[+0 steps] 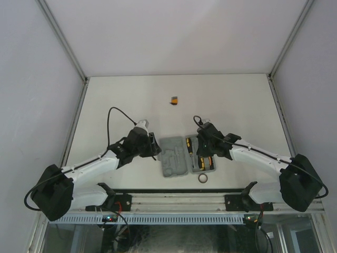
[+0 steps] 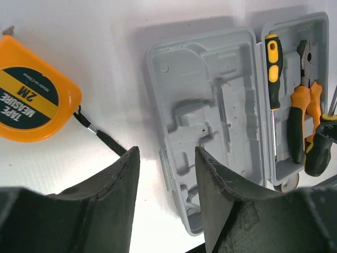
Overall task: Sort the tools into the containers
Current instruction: Place the screwdriver in the storage box.
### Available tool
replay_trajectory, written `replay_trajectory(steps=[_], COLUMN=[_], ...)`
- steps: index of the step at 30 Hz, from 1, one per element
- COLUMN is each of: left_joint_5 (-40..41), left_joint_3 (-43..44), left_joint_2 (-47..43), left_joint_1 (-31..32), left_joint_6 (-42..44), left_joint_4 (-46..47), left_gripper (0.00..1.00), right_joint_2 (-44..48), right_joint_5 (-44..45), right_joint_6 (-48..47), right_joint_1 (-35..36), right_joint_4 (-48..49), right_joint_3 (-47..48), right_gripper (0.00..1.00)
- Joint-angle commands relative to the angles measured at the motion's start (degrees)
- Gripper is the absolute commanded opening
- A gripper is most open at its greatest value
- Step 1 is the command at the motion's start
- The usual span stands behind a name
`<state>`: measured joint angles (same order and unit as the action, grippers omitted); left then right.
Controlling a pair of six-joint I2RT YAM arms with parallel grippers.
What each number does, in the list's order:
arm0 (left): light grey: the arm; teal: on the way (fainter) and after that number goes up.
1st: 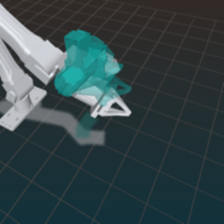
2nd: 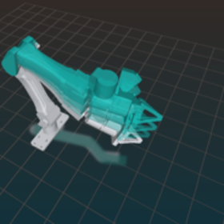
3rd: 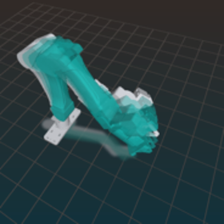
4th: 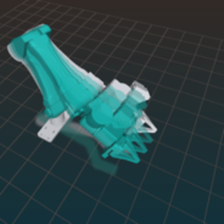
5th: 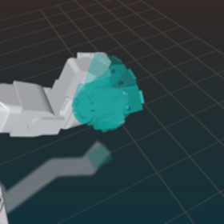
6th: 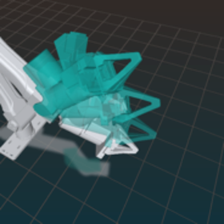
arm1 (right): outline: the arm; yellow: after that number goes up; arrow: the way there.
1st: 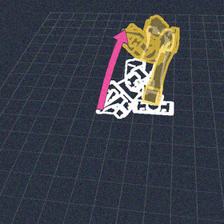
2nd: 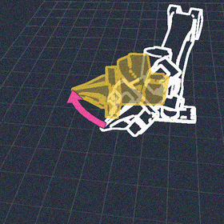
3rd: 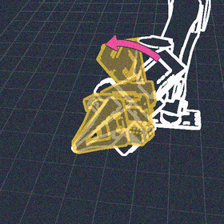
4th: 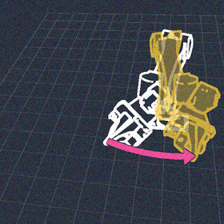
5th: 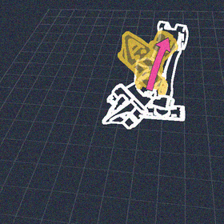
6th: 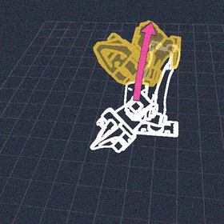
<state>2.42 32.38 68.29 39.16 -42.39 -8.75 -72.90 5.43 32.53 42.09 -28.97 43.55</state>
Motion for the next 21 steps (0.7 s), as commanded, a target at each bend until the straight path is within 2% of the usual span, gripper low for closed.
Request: replay_trajectory(steps=[1,13,21], left_joint_5=[1.8,1.32,1.18], left_joint_3=[2.83,0.78,-0.24], left_joint_2=[-3.14,-4.06,-4.74], left_joint_1=[-1.02,-2.41,-2.5], left_joint_6=[2.71,1.9,1.34], left_joint_4=[-1.24,-0.74,-0.32], left_gripper=[0.51,0.51,0.52], right_joint_2=[-2.0,-8.85,-11.43], right_joint_5=[-0.14,0.86,2.24], right_joint_6=[-0.74,-0.52,0.86], right_joint_1=[0.69,1.06,1.98], right_joint_4=[2.64,3.94,1.76], right_joint_3=[3.32,4.95,5.68], right_gripper=[0.0,0.05,0.18])
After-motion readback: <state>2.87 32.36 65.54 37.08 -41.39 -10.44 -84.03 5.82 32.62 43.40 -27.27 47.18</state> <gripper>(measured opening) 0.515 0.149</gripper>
